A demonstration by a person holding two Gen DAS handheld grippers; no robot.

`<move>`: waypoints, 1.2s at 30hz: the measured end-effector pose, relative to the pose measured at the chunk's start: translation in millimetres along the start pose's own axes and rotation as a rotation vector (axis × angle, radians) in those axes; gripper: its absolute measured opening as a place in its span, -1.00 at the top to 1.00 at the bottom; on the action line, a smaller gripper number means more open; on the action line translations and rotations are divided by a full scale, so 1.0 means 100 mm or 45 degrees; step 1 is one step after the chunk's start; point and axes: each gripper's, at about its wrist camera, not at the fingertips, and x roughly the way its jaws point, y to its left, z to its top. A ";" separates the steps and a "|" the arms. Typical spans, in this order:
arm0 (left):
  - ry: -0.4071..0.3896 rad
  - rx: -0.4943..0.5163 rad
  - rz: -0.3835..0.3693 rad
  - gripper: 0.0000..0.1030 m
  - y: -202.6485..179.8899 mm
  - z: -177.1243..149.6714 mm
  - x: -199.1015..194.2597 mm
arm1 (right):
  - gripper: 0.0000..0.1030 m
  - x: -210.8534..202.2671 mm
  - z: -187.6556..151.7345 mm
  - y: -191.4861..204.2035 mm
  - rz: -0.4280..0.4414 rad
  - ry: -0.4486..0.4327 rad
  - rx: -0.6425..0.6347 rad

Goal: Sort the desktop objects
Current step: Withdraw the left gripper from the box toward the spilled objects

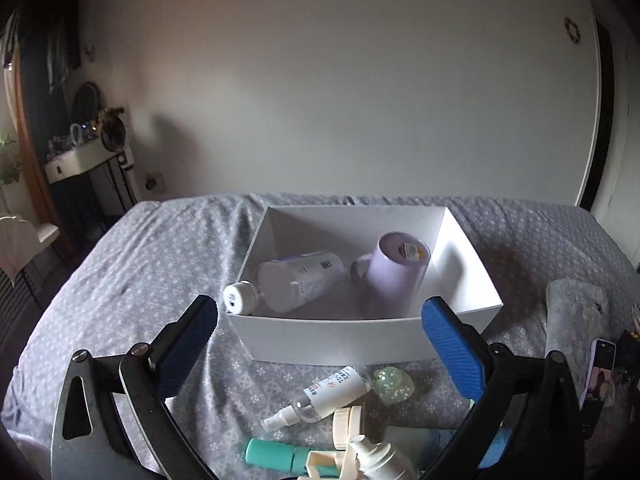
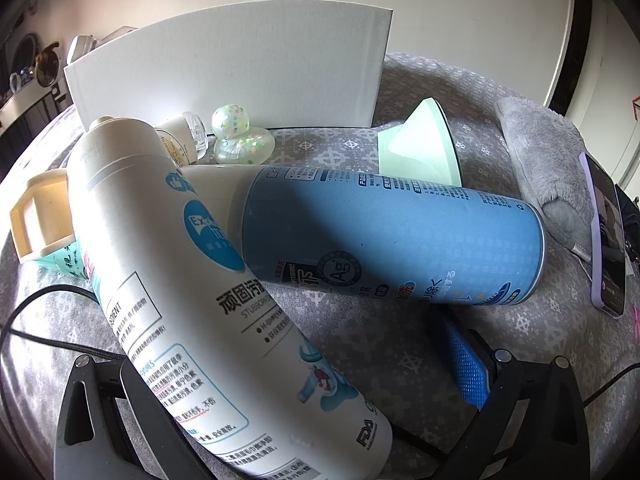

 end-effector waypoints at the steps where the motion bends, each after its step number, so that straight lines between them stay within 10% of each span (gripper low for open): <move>1: -0.050 -0.007 -0.003 -0.99 0.07 -0.10 -0.07 | -1.00 0.00 0.00 -0.01 0.000 0.000 0.000; 16: 0.369 -0.011 -0.049 -0.99 0.51 -1.38 0.20 | -1.00 0.00 0.00 0.00 0.000 0.001 0.000; 36: 0.450 0.153 -0.234 -0.99 0.39 -0.52 0.84 | -1.00 -0.08 -0.05 0.13 -0.002 0.000 -0.001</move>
